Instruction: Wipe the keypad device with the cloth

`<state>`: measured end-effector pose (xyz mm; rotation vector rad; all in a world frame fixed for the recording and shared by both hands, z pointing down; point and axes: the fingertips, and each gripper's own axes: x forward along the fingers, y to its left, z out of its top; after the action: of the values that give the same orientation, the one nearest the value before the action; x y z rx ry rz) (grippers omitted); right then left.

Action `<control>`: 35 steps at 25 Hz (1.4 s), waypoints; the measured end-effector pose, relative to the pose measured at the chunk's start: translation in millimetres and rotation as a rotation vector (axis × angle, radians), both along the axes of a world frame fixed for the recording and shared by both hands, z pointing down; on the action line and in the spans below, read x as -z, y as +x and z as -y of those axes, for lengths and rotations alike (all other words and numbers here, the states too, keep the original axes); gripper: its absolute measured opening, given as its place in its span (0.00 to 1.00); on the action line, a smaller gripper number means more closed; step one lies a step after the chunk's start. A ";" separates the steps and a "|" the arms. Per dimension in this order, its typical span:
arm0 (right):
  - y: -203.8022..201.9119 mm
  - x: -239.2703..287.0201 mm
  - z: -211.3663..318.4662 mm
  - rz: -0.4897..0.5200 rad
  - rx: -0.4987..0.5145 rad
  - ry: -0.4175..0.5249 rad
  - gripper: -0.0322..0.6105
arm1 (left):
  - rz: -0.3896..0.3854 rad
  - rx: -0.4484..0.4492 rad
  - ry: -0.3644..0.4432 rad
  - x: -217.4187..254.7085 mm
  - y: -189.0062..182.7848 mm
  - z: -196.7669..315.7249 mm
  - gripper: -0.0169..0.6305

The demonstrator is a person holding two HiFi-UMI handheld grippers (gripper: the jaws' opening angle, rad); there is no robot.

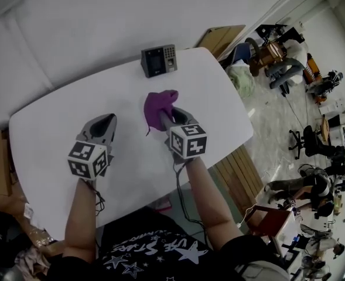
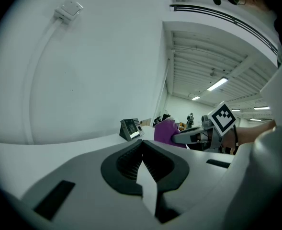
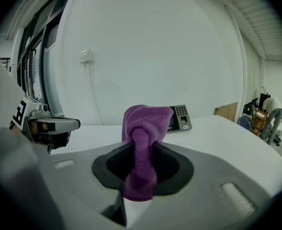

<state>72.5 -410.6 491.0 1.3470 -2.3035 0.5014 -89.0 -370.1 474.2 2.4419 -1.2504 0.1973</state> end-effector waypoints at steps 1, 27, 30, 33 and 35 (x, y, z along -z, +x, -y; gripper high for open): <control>0.1 1.0 -6.0 0.008 -0.005 -0.005 0.20 | 0.001 -0.007 -0.002 1.7 2.3 -4.4 0.04; 33.1 15.4 -218.6 0.149 0.109 -0.009 0.20 | 0.081 0.009 0.028 24.6 74.7 -214.0 0.04; 31.8 10.8 -238.6 0.154 0.125 -0.026 0.20 | 0.085 0.030 0.023 23.6 72.2 -233.7 0.04; 30.3 8.7 -254.6 0.148 0.123 -0.034 0.20 | 0.083 0.033 0.010 20.1 66.6 -250.0 0.04; 29.3 7.8 -261.9 0.148 0.107 -0.036 0.20 | 0.087 0.017 0.007 17.8 63.8 -255.9 0.04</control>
<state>101.8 -148.7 483.2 1.1981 -2.4578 0.6240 -25.2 -114.2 456.4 2.4510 -1.3103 0.2977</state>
